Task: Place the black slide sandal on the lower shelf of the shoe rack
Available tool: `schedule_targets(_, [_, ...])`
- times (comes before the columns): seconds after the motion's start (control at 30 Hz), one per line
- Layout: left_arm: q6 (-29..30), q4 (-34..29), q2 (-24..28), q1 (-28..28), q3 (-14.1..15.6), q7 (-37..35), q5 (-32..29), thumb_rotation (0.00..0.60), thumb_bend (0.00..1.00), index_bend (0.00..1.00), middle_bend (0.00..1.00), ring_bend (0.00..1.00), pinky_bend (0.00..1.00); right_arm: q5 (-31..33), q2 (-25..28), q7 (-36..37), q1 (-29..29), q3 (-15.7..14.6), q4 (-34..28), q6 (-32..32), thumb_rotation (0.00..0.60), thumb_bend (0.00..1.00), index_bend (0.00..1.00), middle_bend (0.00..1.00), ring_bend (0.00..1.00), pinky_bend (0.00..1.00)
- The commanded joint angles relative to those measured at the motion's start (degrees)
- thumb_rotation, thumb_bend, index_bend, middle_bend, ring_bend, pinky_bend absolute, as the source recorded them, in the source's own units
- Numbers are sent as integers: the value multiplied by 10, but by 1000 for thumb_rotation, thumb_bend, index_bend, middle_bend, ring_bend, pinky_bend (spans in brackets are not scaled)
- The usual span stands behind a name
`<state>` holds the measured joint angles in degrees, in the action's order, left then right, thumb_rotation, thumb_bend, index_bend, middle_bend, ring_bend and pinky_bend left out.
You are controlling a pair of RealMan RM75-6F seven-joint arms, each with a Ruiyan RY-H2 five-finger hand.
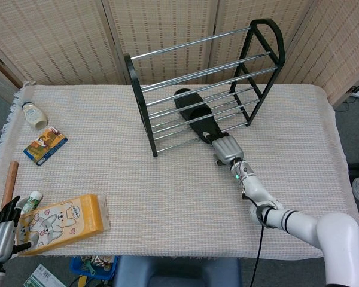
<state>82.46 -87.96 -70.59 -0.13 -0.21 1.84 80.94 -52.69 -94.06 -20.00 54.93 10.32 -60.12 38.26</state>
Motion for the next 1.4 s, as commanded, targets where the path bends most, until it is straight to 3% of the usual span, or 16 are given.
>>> schedule_targets(0.03, [0, -1, 0, 0, -1, 0, 0, 600, 243, 88, 0, 0, 171, -1, 1, 0, 0, 1, -2, 2, 600, 503, 0, 170, 58, 158])
schedule_targets(0.2, [1, -2, 2, 0, -1, 1, -1, 600, 243, 88, 0, 0, 171, -13, 10, 8, -6, 4, -19, 18, 600, 504, 0, 170, 58, 145])
schedule_targets(0.47, [-2, -3, 1, -6, -4, 2, 3, 600, 244, 88, 0, 0, 171, -66, 67, 31, -49, -3, -108, 90, 600, 504, 0, 150, 58, 143])
schedule_targets(0.83, [-8, -6, -2, -22, -14, 11, 10, 600, 243, 88, 0, 0, 171, -155, 179, 50, -187, -62, -253, 267, 600, 497, 0, 142, 58, 143])
schedule_targets(1.0, [-4, -7, -9, -32, -21, 23, 18, 600, 243, 88, 0, 0, 171, -181, 223, 50, -260, -90, -301, 353, 600, 377, 0, 132, 55, 143])
schedule_targets(1.1, [-5, -10, -12, -38, -23, 32, 21, 600, 243, 88, 0, 0, 171, -195, 240, 59, -302, -103, -315, 398, 600, 327, 0, 117, 40, 143])
schedule_targets(1.4, [-3, -11, -25, -52, -33, 51, 22, 600, 243, 88, 0, 0, 171, -240, 250, 105, -398, -132, -292, 486, 600, 326, 0, 106, 31, 135])
